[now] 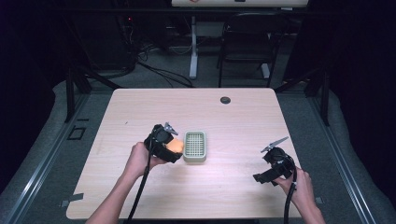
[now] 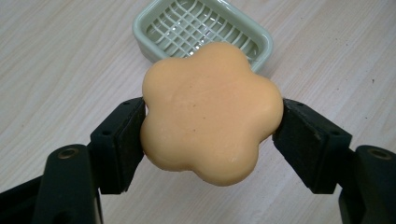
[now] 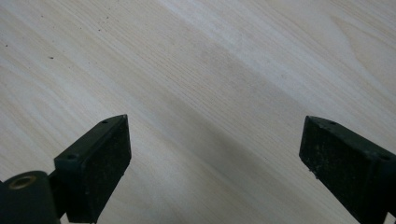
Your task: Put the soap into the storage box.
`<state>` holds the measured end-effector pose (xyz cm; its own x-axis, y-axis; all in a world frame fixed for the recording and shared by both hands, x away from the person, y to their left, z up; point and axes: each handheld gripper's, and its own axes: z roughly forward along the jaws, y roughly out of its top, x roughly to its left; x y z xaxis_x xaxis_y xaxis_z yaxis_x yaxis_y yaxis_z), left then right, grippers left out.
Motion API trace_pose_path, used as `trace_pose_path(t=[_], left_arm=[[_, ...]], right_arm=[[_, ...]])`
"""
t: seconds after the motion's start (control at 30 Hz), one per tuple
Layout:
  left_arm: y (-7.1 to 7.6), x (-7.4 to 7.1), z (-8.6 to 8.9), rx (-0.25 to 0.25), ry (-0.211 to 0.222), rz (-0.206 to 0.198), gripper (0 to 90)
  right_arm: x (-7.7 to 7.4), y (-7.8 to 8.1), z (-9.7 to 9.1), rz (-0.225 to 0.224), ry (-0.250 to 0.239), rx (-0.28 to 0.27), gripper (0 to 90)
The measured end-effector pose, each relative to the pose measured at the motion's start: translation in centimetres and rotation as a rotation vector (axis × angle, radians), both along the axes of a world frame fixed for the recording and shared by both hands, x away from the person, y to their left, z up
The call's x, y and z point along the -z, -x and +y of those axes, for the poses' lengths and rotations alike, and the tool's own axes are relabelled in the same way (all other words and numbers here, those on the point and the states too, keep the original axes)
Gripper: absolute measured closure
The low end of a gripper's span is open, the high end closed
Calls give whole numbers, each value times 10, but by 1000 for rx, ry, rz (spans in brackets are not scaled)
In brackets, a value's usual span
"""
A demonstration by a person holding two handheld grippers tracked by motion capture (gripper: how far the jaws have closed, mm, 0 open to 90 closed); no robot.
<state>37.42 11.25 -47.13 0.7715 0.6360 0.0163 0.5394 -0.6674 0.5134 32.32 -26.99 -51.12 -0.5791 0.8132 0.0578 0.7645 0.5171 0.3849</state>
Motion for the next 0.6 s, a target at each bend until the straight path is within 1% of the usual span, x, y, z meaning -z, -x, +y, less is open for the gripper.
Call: trace_pose_path(t=[0.03, 0.23, 0.27, 0.33, 0.43, 0.47, 0.5, 0.53, 0.6], left_arm=[[-1, -1, 0, 4, 0, 2, 273], [-7, -3, -6, 1, 9, -6, 273], [-8, -4, -7, 2, 10, -6, 273], [-11, -5, -10, 5, 13, -9, 273], [-14, -6, -13, 6, 16, -11, 273], [-15, -6, -15, 4, 17, -17, 273], [-17, -6, -16, 7, 14, -16, 273], [-18, -6, -17, 9, 12, -19, 274], [-20, -6, -18, 8, 12, -22, 273]], right_arm=[[0, 0, 0, 1, 8, -3, 86], [0, 0, 0, 3, -3, -2, 86], [0, -1, -1, 3, 6, -5, 86], [0, 0, 0, 4, -12, 0, 86], [0, -1, -1, 7, -11, -6, 86], [0, -1, -1, 8, -11, -6, 86], [0, 0, 0, 2, -16, 1, 86], [-1, -1, -1, 3, 4, -6, 86], [0, 0, 0, 0, -17, 1, 86]])
